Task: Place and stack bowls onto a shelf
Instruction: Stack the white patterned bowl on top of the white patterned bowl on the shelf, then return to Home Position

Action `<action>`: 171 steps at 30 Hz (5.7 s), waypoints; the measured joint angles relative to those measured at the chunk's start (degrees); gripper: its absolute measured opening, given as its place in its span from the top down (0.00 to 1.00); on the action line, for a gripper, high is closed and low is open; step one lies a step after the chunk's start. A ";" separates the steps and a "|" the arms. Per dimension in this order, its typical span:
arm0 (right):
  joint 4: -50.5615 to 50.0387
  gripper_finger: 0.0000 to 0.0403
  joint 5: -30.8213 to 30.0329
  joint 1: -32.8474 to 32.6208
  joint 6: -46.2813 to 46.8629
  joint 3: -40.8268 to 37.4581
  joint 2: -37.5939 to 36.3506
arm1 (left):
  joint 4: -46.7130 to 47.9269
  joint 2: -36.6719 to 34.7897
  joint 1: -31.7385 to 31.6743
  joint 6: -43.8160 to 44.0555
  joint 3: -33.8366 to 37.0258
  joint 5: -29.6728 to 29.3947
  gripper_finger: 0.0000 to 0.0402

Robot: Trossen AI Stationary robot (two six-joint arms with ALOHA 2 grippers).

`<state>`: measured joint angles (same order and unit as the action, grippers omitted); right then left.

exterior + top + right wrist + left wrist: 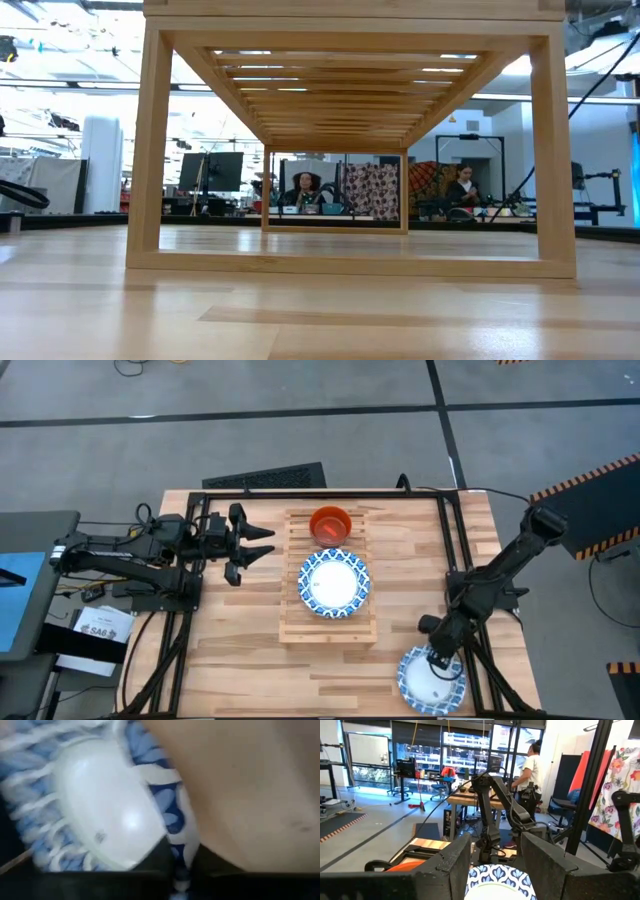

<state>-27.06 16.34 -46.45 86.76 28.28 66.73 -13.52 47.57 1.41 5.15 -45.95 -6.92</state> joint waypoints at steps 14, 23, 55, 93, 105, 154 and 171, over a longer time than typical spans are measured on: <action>3.68 0.95 5.94 15.36 -4.07 17.70 -22.08 | -0.53 0.00 0.00 -2.52 0.00 -1.51 0.60; -4.61 0.95 -1.68 40.26 -24.84 43.61 -7.44 | -1.01 0.00 0.00 -2.58 0.00 -1.49 0.60; -26.09 0.85 1.71 52.43 -27.10 56.95 16.09 | 11.65 -12.85 0.00 -2.83 -0.04 -0.33 0.60; -36.07 0.39 -17.94 32.40 -20.18 36.41 -8.27 | 13.36 -10.98 0.00 0.73 0.00 0.57 0.60; -4.81 0.39 -33.25 33.59 -44.62 32.58 -14.03 | 11.43 -7.01 0.01 0.61 0.00 -5.69 0.61; -3.39 0.95 -32.66 30.85 -51.81 32.41 -15.05 | -3.23 -47.35 -0.28 8.58 45.29 -2.02 1.00; 16.56 0.95 -26.51 36.02 -59.90 7.01 -30.87 | 10.50 -46.80 -0.31 9.17 45.31 -3.64 1.00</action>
<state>-10.51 -10.18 -10.43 26.86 35.29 35.86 -3.01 0.78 1.10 14.32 -0.64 -10.56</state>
